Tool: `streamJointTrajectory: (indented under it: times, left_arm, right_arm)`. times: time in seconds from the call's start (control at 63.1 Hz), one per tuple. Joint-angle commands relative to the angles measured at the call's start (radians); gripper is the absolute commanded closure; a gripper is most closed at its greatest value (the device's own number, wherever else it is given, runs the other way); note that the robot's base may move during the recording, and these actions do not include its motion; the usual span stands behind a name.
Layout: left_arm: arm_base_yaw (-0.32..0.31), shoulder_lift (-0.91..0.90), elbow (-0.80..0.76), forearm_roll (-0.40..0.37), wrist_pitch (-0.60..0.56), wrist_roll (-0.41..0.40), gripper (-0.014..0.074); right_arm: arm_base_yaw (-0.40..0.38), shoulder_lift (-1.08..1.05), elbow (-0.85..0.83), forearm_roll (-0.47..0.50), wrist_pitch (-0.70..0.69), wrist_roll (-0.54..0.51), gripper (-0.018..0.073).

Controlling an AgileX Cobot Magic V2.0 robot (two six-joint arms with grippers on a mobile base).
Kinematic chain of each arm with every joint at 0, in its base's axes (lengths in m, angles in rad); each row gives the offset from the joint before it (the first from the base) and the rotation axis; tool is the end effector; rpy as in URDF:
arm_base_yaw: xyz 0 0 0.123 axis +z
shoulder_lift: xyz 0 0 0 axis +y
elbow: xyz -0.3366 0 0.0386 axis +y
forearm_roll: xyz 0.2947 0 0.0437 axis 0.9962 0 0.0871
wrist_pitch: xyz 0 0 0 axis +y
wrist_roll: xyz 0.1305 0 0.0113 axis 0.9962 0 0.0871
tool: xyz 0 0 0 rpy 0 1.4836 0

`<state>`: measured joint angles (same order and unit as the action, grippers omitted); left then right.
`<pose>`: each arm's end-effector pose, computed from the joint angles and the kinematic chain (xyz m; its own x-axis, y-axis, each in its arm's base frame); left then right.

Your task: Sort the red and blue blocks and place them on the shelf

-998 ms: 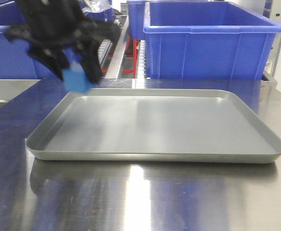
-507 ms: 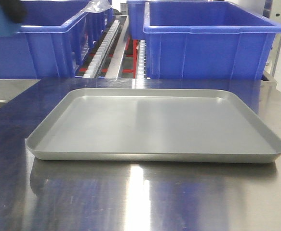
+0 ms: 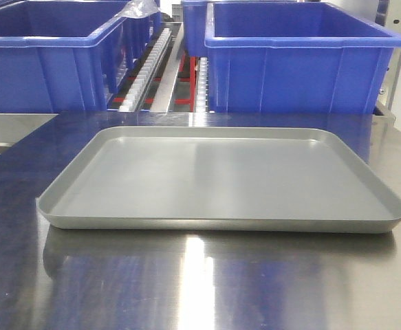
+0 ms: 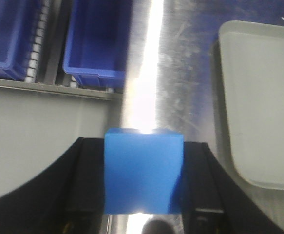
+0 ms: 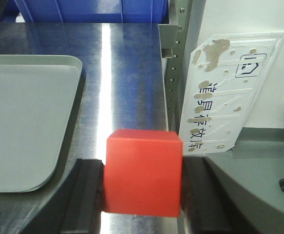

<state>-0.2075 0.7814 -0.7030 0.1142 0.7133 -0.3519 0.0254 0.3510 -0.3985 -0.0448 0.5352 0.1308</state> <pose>0.1832 -0.0286 0.3236 -0.6485 -0.1307 -0.7499 -0.0211 0.9879 -0.1540 0.1101 -0.0002 0.2815 -0.3881 0.0823 -0.9179 0.0315 0.9966 0.0760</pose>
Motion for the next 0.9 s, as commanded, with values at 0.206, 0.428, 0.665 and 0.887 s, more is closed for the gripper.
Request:
streamJointTrajectory:
  times: [0.206, 0.428, 0.665, 0.887]
  left_arm:
    - [0.05, -0.208, 0.125, -0.001, -0.087, -0.008, 0.0471]
    - [0.074, -0.295, 0.221, -0.028, -0.091, -0.008, 0.0471]
    - [0.077, -0.337, 0.29, -0.077, -0.168, -0.008, 0.0471]
    - [0.077, -0.339, 0.307, -0.077, -0.193, -0.008, 0.0471]
  right_arm:
    - [-0.005, 0.005, -0.029, -0.013, -0.08, -0.002, 0.0499]
    - [-0.005, 0.005, -0.029, -0.013, -0.08, -0.002, 0.0499]
    - [-0.005, 0.005, -0.029, -0.013, -0.08, -0.002, 0.0499]
    - [-0.005, 0.005, -0.029, -0.013, -0.08, -0.002, 0.0499]
